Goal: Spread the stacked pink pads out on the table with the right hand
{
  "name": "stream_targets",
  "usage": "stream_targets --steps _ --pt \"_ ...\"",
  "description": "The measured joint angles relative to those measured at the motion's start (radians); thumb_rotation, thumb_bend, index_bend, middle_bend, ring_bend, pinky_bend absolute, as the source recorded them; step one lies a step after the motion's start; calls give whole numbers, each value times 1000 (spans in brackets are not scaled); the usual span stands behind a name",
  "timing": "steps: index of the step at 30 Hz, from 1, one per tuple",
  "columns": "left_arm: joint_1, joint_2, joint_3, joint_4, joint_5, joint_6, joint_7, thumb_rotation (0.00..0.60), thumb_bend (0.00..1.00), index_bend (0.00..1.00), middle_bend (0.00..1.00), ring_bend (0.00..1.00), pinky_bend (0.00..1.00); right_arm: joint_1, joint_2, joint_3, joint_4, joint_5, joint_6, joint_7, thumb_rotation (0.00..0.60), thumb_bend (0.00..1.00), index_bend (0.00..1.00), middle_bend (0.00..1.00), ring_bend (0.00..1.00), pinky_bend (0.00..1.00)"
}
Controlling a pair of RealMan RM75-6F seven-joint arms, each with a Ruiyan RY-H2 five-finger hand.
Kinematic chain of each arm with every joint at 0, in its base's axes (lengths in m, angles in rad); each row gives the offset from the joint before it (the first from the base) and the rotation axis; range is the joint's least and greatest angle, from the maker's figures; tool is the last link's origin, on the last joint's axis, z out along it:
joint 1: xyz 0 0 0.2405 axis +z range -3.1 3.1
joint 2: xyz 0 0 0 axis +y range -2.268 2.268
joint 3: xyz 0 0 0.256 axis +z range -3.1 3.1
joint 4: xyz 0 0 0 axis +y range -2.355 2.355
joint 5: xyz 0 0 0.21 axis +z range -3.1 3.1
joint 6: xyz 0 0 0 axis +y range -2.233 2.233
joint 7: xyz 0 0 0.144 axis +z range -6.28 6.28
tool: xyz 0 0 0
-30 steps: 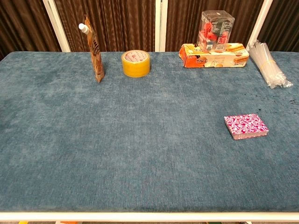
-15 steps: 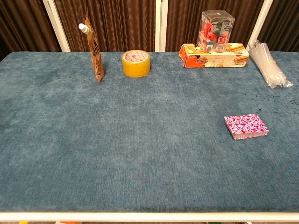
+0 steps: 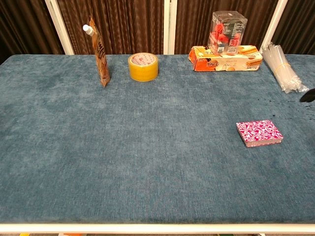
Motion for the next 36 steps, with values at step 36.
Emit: stream_targets --steps 36 --pt "7 -2 -7 38 -18 0 -55 600 0 112 90 0 97 207 -213 12 32 297 -90 -273 600 210 252 206 752 800"
